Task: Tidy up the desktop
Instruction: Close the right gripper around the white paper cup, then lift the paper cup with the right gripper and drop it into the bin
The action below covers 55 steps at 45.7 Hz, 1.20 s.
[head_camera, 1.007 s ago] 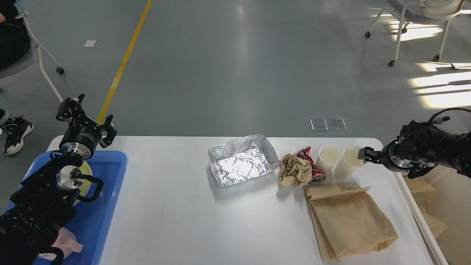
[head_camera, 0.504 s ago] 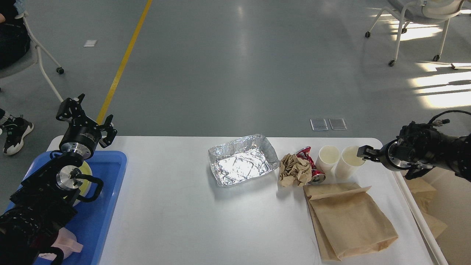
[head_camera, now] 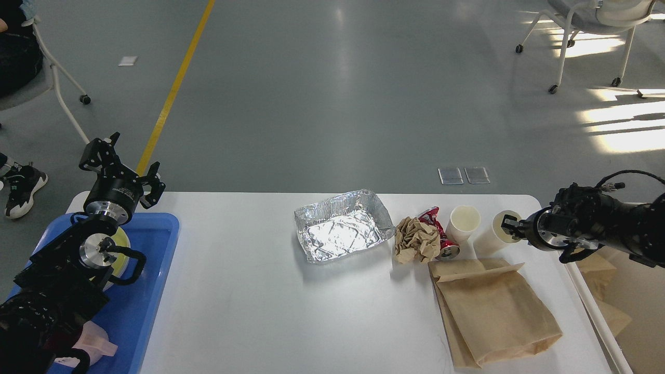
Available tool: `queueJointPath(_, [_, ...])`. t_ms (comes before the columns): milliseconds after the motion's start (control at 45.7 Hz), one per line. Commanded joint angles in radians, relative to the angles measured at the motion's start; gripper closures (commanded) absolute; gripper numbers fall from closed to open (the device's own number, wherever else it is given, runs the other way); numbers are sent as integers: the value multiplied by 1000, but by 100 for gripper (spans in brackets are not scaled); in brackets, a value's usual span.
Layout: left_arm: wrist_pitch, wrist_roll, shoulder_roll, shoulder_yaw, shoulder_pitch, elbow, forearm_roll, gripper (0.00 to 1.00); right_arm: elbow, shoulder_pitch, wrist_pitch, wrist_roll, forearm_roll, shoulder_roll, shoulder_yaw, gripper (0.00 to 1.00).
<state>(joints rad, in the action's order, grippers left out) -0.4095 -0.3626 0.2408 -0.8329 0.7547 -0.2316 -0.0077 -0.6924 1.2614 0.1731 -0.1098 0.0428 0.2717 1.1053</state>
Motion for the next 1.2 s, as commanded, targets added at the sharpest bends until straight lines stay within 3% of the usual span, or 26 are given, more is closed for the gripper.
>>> queueJointPath(0, [0,-1,0,0,0,0,0,1,-7,1,9,-1,32,3,-2,100])
queueJointPath(285, [0,1,0,0,0,0,0,1,-33,73,20,-1,65,20,-22,100])
queueJointPath(416, [0,-1,0,0,0,0,0,1,-128,203,52,1,65,115,-22,100])
queueJointPath(526, [0,-1,0,0,0,0,0,1,-213,377,167,2,65,196,-25,100])
queueJointPath(766, [0,1,0,0,0,0,0,1,-248,742,575,10,66,305,-33,100])
queueJointPath(898, [0,-1,0,0,0,0,0,1,-263,886,697,10,68,334,-24,100])
queueJointPath(1073, [0,1,0,0,0,0,0,1,-266,918,695,9,66,354,-7,100])
queueJointPath(1183, [0,-1,0,0,0,0,0,1,-242,824,614,7,66,391,7,100])
